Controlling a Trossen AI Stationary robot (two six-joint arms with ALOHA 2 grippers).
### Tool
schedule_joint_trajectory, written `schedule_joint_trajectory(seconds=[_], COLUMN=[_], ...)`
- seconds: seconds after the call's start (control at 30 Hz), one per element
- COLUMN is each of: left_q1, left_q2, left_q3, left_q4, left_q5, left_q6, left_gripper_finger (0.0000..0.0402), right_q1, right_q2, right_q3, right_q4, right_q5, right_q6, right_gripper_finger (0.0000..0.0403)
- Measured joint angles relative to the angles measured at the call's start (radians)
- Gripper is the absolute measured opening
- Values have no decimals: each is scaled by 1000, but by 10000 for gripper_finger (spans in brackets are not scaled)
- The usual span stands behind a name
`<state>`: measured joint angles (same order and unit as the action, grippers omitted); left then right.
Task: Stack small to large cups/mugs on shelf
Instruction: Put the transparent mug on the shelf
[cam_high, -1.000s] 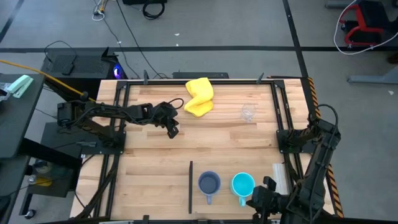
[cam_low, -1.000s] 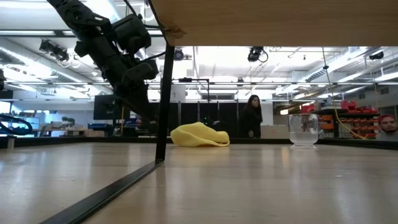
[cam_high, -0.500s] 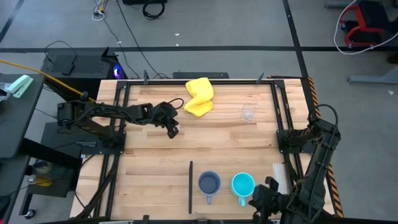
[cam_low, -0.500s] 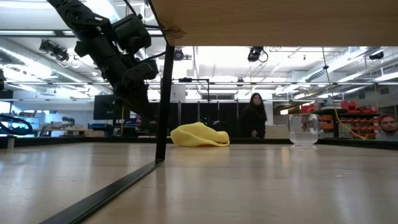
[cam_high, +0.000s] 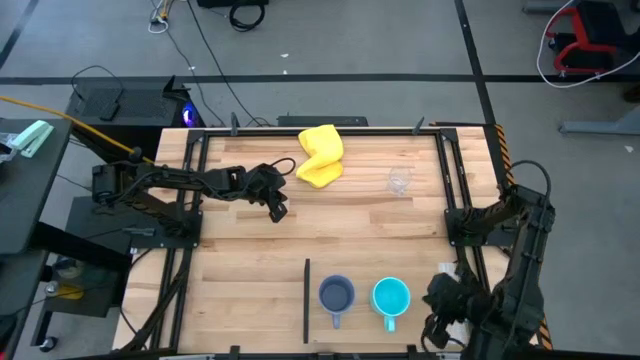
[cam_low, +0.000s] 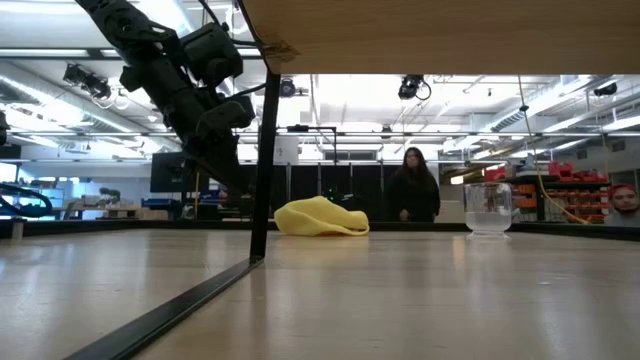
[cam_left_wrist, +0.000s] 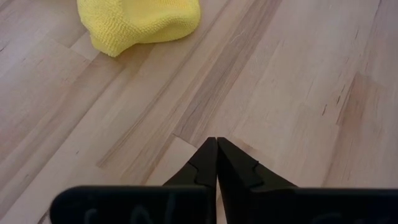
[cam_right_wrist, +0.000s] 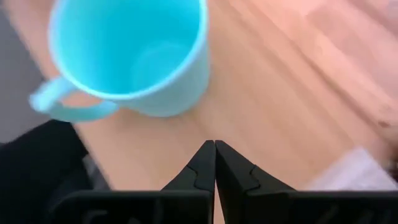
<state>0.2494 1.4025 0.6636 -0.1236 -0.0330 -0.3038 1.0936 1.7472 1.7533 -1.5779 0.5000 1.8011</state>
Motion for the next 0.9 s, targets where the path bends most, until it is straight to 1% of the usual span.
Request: schedule_joint_trajectory(seconds=[0.07, 0.27, 0.47, 0.6, 0.77, 0.83, 0.9], left_q1=[0, -1, -19, -34, -41, -41, -41], left_q2=[0, 0, 0, 0, 0, 0, 0], left_q3=[0, 0, 0, 0, 0, 0, 0], left_q4=[0, -2, -3, -3, -2, -1, -1], left_q5=[0, 0, 0, 0, 0, 0, -14], left_q6=[0, -26, -27, -27, -27, -27, -27], left_gripper_finger=[18, 27, 26, 20, 17, 20, 23], right_q1=[-12, -102, -228, -343, -526, -604, -686], right_q2=[-36, -171, -360, -528, -736, -803, -857], right_q3=[-15, -48, -141, -227, -330, -361, -386], right_q4=[12, 8, 6, 6, 6, 5, 6], right_q5=[34, 133, 147, 149, 202, 189, 142], right_q6=[-43, -80, -153, -169, -207, -251, -315], right_gripper_finger=[16, 16, 16, 16, 16, 16, 18])
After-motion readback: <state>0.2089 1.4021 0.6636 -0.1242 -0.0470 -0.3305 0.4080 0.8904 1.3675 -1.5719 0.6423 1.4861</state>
